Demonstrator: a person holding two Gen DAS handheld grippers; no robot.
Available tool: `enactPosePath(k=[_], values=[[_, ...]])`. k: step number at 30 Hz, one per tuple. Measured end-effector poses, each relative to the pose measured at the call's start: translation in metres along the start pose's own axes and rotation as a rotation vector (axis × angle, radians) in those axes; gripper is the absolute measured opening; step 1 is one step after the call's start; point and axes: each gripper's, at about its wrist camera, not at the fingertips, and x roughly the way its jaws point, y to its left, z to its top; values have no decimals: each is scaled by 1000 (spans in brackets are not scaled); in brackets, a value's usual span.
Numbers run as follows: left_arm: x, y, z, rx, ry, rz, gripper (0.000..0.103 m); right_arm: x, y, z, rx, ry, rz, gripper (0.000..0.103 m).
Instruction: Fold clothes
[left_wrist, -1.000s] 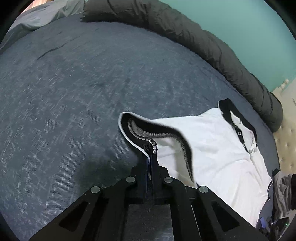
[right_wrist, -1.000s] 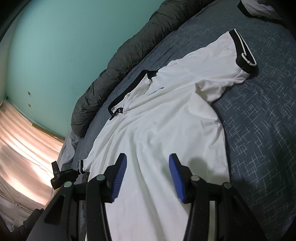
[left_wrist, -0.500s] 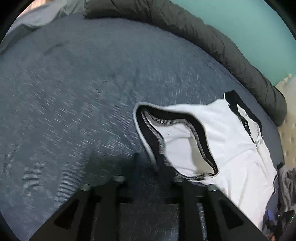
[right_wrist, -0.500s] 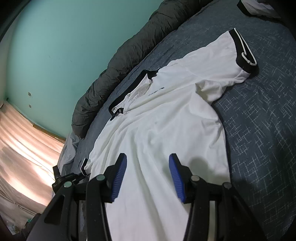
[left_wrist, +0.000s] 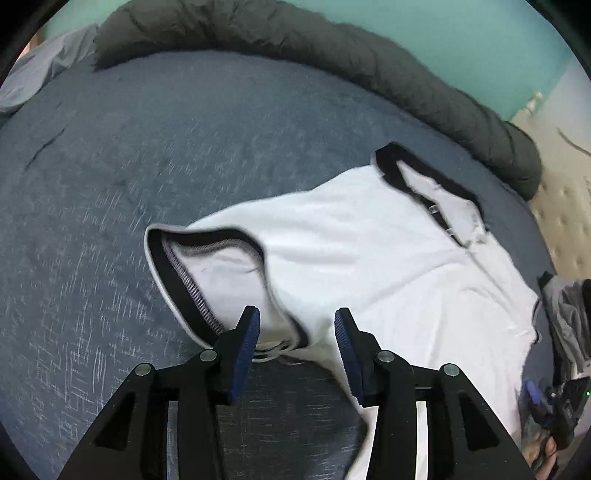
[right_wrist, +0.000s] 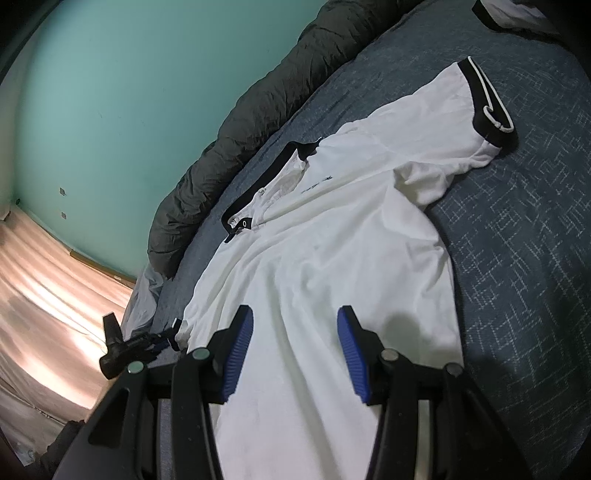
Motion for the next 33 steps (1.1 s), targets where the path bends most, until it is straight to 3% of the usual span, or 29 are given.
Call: enactPosePath(k=[2,7,16,17,21,27,33], values=[[-2,11,-3,-36,-5,-9,7,-2,0,1,4,-4,4,48],[-8,22,-18,-79,-20,-22,3,-2,-1,3,14,-7,9,48],[1,23,-36,-84,47,-38,4,0,0,0,10,1,9,48],[0,23,-36,-87,49,-34,6,0,0,0,11,1,9,48],[-9,30,-30,-114,18,-16,39,-1,-1,0,14,-2,9,48],[-19,34,-6,-145,-49,-32,44,-1,-1,0,9,-2,9,48],[-2,34,19,-163,-52,-41,44,0,-4,0,14,3,4,48]])
